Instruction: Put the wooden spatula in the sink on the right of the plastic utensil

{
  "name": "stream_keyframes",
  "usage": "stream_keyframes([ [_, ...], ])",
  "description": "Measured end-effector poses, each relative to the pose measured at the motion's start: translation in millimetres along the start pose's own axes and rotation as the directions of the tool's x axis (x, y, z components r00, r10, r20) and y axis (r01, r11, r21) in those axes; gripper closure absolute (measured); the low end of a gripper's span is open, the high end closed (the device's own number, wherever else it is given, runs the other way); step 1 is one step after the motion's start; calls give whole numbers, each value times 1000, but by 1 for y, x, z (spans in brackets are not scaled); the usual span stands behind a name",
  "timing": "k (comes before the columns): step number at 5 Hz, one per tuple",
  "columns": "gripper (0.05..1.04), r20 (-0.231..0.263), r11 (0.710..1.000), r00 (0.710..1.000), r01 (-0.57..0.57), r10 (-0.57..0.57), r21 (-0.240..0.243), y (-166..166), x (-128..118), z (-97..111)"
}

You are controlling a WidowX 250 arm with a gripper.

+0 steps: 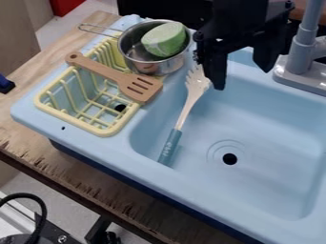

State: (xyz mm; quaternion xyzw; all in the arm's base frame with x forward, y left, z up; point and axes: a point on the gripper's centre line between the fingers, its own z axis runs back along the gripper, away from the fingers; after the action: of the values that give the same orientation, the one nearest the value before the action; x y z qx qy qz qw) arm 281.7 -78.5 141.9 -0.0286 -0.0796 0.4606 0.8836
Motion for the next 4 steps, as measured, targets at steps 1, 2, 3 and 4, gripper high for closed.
stream_keyframes([
  [1,86,-10,1000,1000,-6,6,31,4,-1,-8],
  [2,85,-14,993,995,-95,97,74,19,12,-12],
  [3,85,26,982,982,-187,186,41,40,29,-13],
  [4,86,26,965,965,-261,261,23,59,48,-11],
])
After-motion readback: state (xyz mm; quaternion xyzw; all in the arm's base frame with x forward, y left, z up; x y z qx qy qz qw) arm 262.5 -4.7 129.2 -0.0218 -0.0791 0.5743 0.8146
